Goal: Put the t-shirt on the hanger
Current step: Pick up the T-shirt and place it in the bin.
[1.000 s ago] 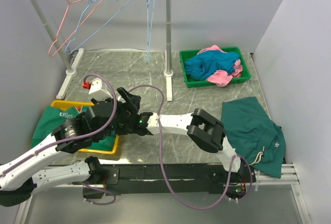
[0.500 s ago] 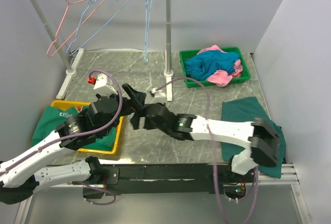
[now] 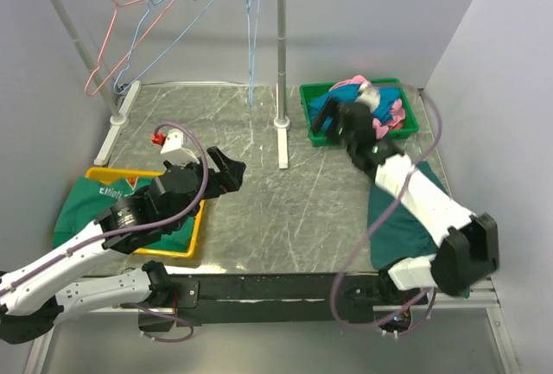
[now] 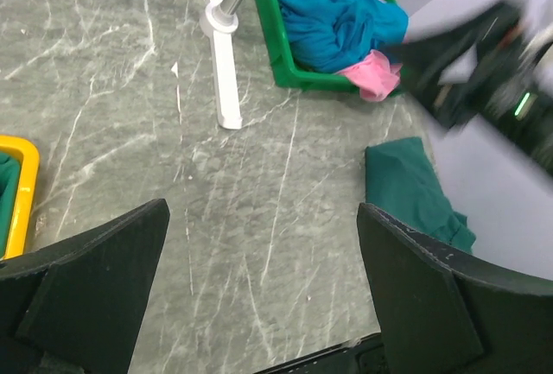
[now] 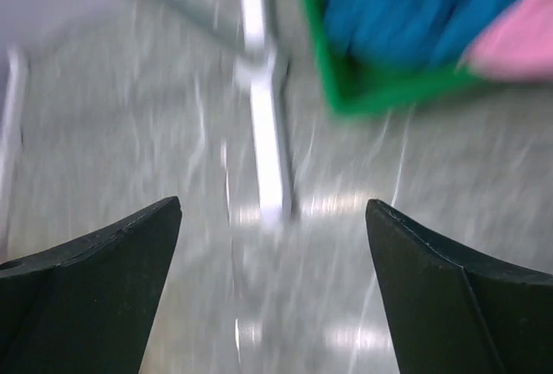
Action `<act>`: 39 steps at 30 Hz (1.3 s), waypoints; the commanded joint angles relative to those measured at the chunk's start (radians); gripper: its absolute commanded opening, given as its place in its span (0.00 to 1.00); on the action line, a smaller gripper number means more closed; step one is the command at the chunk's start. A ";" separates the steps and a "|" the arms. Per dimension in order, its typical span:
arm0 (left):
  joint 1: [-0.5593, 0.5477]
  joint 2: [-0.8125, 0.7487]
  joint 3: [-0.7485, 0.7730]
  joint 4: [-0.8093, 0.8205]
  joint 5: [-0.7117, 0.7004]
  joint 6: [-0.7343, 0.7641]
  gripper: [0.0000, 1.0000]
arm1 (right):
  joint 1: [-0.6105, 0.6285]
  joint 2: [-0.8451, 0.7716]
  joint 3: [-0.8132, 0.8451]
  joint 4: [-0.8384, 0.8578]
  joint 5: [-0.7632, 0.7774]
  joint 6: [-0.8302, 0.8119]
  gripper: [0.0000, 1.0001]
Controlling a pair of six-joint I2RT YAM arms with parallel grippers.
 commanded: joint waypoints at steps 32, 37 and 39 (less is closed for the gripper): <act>0.015 -0.012 -0.092 0.033 0.098 0.034 0.96 | -0.328 0.797 0.982 -0.310 0.092 -0.118 0.00; 0.018 -0.010 -0.089 0.049 0.101 0.042 0.96 | -0.328 0.679 1.007 -0.307 0.076 -0.121 0.00; 0.017 -0.006 -0.084 0.056 0.105 0.045 0.96 | -0.328 0.622 1.049 -0.311 0.067 -0.121 0.00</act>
